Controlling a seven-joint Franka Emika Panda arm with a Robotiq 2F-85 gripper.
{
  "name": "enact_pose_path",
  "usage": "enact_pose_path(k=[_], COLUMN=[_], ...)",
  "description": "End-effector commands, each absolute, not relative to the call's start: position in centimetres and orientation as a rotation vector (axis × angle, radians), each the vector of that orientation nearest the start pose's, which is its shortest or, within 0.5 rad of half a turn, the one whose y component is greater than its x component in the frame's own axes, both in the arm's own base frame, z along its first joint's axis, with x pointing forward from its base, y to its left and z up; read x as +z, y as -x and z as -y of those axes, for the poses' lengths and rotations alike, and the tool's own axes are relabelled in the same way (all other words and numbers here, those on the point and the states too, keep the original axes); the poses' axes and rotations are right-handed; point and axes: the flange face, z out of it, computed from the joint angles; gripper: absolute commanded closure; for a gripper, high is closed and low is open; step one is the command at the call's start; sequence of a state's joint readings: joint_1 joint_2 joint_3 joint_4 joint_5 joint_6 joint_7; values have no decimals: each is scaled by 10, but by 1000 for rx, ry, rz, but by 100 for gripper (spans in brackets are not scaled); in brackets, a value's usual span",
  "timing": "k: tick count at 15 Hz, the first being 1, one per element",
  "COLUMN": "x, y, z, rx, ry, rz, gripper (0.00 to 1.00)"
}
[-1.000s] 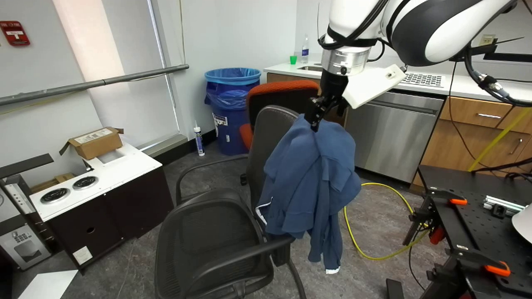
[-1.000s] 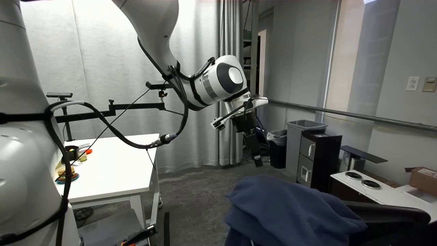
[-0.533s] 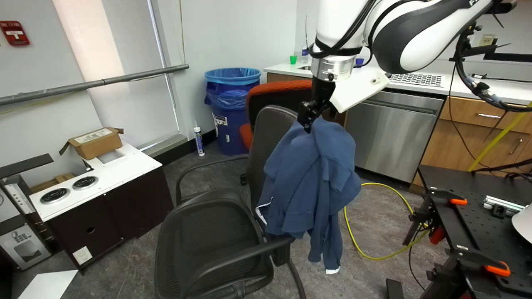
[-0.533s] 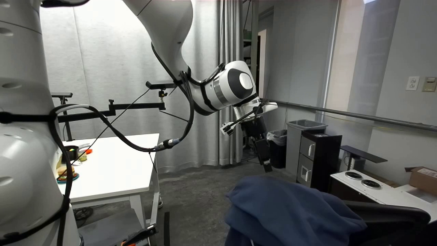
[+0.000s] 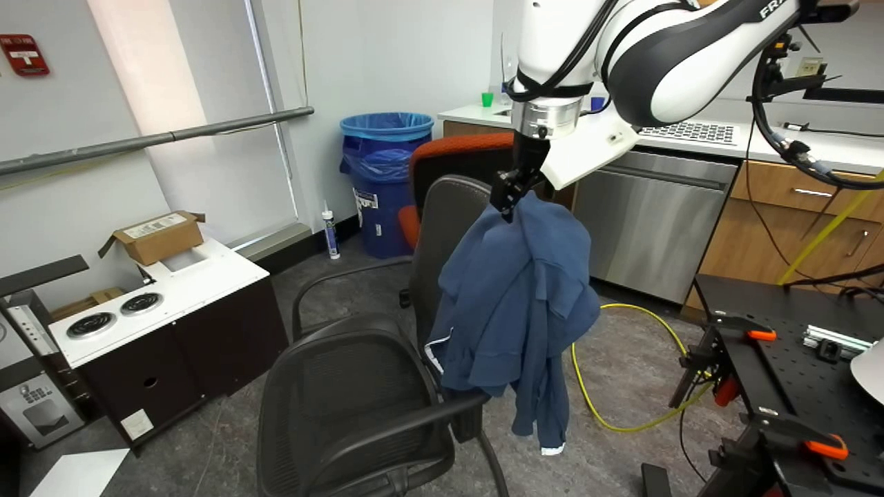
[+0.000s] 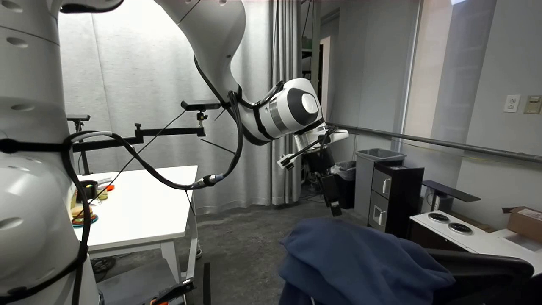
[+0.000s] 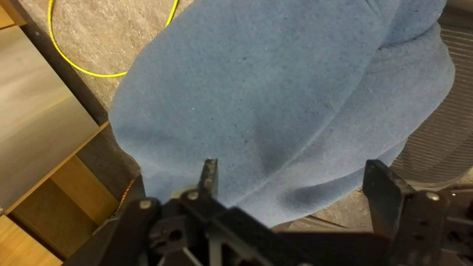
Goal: Stretch the hoodie on the backrest of the chair
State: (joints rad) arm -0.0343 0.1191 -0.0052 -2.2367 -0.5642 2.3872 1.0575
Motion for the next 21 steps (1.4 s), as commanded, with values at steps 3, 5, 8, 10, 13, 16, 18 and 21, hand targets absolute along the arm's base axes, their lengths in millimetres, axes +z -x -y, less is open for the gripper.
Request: enact_pose_path(k=[3,5,8,10,13,16,18,21], x=[322,322,322,322,322,322,315,304], y=[-550,-550,-550,-551,-545,-545,-543,-534], z=[25,26,26,27,27,27,34,59], rx=[-417,-430,-425,-446,-398,-398,-390,-328], ry=[3232,3233,3244,3261,3252,3252,3248,3243], rz=[-1206,-1211,-1207,-1155,-1164,-1164,-1186,-1247], gripper=[0,0,0,0,0,0,1,0])
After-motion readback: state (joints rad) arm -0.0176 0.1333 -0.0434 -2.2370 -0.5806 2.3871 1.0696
